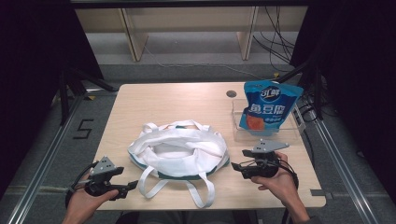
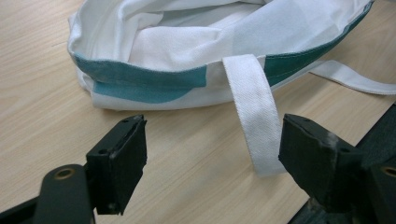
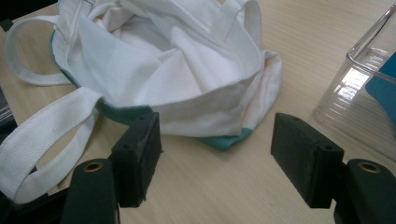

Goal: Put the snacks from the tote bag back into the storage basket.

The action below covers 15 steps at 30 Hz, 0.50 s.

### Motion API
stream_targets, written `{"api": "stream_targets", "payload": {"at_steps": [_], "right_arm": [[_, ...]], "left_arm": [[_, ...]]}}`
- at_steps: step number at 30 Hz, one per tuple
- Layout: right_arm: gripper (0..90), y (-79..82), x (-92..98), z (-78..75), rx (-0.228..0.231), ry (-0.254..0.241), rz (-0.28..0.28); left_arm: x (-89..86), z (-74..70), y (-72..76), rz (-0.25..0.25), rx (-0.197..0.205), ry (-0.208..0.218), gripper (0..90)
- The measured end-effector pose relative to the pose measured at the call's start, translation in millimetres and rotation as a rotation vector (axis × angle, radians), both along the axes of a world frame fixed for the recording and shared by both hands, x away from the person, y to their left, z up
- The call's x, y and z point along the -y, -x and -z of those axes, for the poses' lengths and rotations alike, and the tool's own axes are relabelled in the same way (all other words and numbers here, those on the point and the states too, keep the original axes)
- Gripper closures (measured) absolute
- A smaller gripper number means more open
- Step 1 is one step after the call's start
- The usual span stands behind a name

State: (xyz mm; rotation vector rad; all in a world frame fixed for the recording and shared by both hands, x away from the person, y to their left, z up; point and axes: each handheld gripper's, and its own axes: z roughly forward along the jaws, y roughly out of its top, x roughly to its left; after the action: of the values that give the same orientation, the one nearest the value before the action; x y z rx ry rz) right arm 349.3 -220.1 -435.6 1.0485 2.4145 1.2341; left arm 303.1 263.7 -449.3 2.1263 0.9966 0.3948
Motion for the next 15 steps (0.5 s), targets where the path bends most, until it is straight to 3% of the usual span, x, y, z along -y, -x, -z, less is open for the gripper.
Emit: {"api": "stream_targets", "payload": {"at_steps": [2,6,8,12,13,15], "right_arm": [[32.9,1.2,0.3,1.7,0.024,0.000,-0.006],[31.0,4.9,1.1,4.2,0.031,0.005,-0.005],[30.5,9.5,0.2,5.1,0.006,0.000,0.005],[29.6,13.1,1.2,7.1,0.022,0.019,-0.028],[29.5,15.5,0.9,6.6,0.010,0.015,-0.013],[29.5,16.4,1.7,7.4,0.031,0.015,-0.027]], "left_arm": [[-0.5,-1.0,-0.1,0.004,-0.008,-0.010,22.6],[-0.3,-0.7,0.1,0.002,-0.005,-0.007,22.6],[-0.4,-0.7,0.1,0.004,-0.005,-0.009,22.6],[-0.7,-0.8,-0.2,0.009,-0.010,-0.004,22.6],[-0.4,-0.4,0.1,0.003,-0.001,-0.007,22.6],[-0.4,-0.2,0.3,0.004,-0.016,0.005,22.6]]}}
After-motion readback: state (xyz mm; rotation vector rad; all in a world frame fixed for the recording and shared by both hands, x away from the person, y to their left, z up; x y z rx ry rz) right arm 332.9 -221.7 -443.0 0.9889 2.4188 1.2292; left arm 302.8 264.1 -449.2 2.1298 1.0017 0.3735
